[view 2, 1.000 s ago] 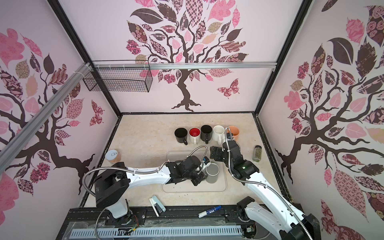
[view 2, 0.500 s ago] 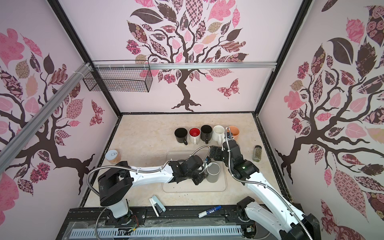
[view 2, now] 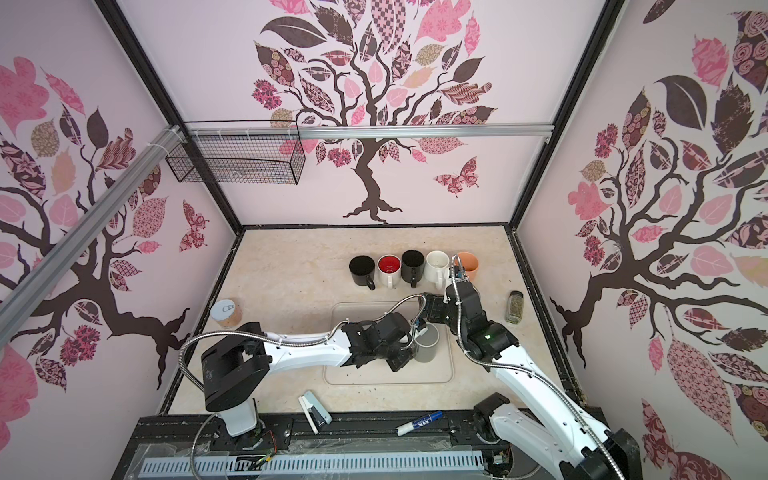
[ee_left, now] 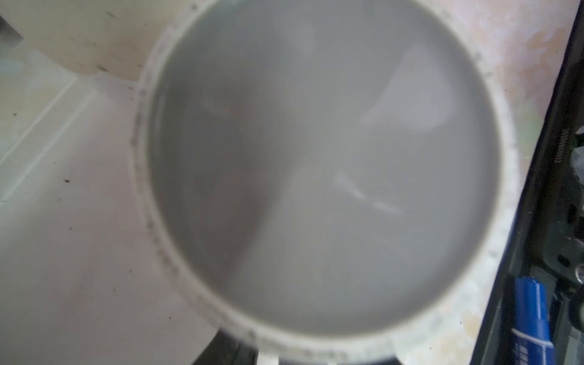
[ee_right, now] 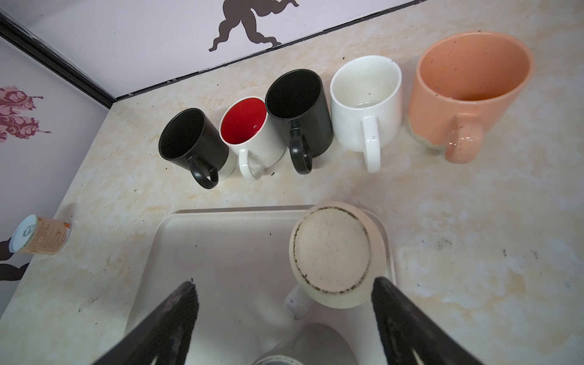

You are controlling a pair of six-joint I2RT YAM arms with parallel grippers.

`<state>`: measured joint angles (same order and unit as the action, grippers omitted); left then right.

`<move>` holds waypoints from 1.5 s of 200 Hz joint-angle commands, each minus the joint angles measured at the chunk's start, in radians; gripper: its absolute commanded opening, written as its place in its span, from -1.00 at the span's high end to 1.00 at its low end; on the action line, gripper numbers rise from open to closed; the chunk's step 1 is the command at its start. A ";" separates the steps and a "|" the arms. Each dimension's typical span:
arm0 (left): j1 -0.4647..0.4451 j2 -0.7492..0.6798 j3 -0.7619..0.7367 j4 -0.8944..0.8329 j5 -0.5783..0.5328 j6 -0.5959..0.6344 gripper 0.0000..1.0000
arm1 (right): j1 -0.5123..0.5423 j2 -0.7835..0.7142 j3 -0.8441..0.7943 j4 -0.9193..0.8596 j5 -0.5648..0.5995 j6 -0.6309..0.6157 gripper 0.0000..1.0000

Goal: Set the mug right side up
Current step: 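Close the left gripper on the grey mug's base and lift it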

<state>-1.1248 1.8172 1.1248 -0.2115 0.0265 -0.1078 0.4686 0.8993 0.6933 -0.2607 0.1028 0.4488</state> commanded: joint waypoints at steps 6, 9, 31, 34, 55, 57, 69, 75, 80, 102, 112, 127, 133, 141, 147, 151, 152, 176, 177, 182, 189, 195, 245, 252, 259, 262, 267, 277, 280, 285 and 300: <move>-0.003 0.010 0.045 0.011 -0.012 0.006 0.23 | 0.002 -0.026 -0.006 0.011 0.014 0.004 -0.78; -0.001 0.011 0.047 0.009 -0.010 0.006 0.23 | 0.002 -0.026 -0.007 0.010 0.016 0.005 -0.78; -0.002 0.022 0.055 0.013 -0.012 0.005 0.25 | 0.001 -0.036 -0.010 0.013 0.023 0.006 -0.78; -0.002 0.023 0.054 0.013 -0.013 0.005 0.26 | 0.001 -0.036 -0.010 0.013 0.022 0.006 -0.78; 0.000 0.021 0.054 0.024 -0.022 0.002 0.28 | 0.002 -0.045 -0.010 0.012 0.026 0.007 -0.78; -0.001 0.021 0.054 0.024 -0.023 0.002 0.28 | 0.002 -0.047 -0.009 0.011 0.028 0.007 -0.78; 0.001 0.019 0.054 0.028 -0.024 0.002 0.29 | 0.002 -0.055 -0.009 0.011 0.032 0.008 -0.78; 0.001 0.019 0.057 0.029 -0.024 0.002 0.30 | 0.002 -0.060 -0.011 0.011 0.033 0.007 -0.78; 0.001 0.020 0.057 0.029 -0.025 0.001 0.31 | 0.002 -0.061 -0.012 0.011 0.034 0.008 -0.78; 0.002 0.021 0.059 0.036 -0.032 -0.003 0.41 | 0.001 -0.077 -0.018 0.013 0.040 0.010 -0.78; 0.004 0.022 0.060 0.037 -0.038 -0.008 0.45 | 0.001 -0.082 -0.020 0.012 0.041 0.010 -0.78; 0.007 0.018 0.052 0.050 -0.039 -0.013 0.49 | 0.002 -0.083 -0.020 0.011 0.031 0.011 -0.78; 0.007 0.015 0.049 0.057 -0.041 -0.016 0.51 | 0.001 -0.085 -0.022 0.009 0.029 0.011 -0.78; 0.008 0.011 0.047 0.060 -0.040 -0.016 0.53 | 0.002 -0.088 -0.024 0.009 0.026 0.011 -0.78; 0.009 0.008 0.047 0.064 -0.039 -0.017 0.55 | 0.002 -0.091 -0.025 0.008 0.025 0.011 -0.78; 0.010 0.005 0.046 0.066 -0.038 -0.018 0.56 | 0.002 -0.094 -0.026 0.008 0.025 0.011 -0.77; 0.010 0.005 0.046 0.067 -0.038 -0.017 0.56 | 0.001 -0.095 -0.026 0.007 0.025 0.011 -0.77; 0.010 -0.009 0.040 0.071 -0.038 -0.016 0.64 | 0.001 -0.110 -0.030 0.004 0.024 0.011 -0.77; 0.011 -0.010 0.040 0.071 -0.038 -0.017 0.64 | 0.002 -0.111 -0.031 0.004 0.024 0.011 -0.77; 0.010 -0.013 0.041 0.072 -0.043 -0.016 0.66 | 0.002 -0.114 -0.033 0.003 0.022 0.011 -0.77; 0.010 -0.016 0.038 0.073 -0.046 -0.016 0.69 | 0.002 -0.119 -0.035 0.003 0.022 0.013 -0.77; 0.010 -0.019 0.038 0.073 -0.046 -0.014 0.72 | 0.002 -0.123 -0.037 0.001 0.022 0.013 -0.77; 0.009 -0.030 0.028 0.034 -0.116 -0.035 0.99 | 0.002 -0.160 -0.048 -0.027 0.020 0.026 -0.77; 0.008 -0.037 0.026 0.019 -0.138 -0.042 1.00 | 0.001 -0.167 -0.046 -0.035 0.019 0.027 -0.77; 0.008 -0.046 0.019 0.006 -0.151 -0.047 1.00 | 0.002 -0.173 -0.045 -0.039 0.018 0.026 -0.77; 0.008 -0.051 0.016 0.002 -0.156 -0.049 1.00 | 0.002 -0.176 -0.045 -0.041 0.018 0.027 -0.77; 0.008 -0.060 0.010 -0.003 -0.165 -0.053 1.00 | 0.002 -0.180 -0.044 -0.044 0.018 0.027 -0.76; 0.009 -0.079 -0.008 -0.008 -0.179 -0.058 1.00 | 0.001 -0.187 -0.046 -0.048 0.016 0.027 -0.76; 0.008 -0.085 -0.012 -0.011 -0.182 -0.059 1.00 | 0.001 -0.188 -0.046 -0.049 0.015 0.027 -0.76; 0.009 -0.094 -0.017 -0.016 -0.190 -0.061 1.00 | 0.002 -0.191 -0.045 -0.050 0.012 0.029 -0.76; 0.009 -0.118 -0.029 -0.040 -0.218 -0.071 1.00 | 0.003 -0.193 -0.045 -0.055 -0.003 0.037 -0.75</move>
<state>-1.1198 1.7817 1.1248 -0.2493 -0.1078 -0.1516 0.4683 0.7181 0.6384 -0.2897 0.1188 0.4728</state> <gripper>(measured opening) 0.154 0.878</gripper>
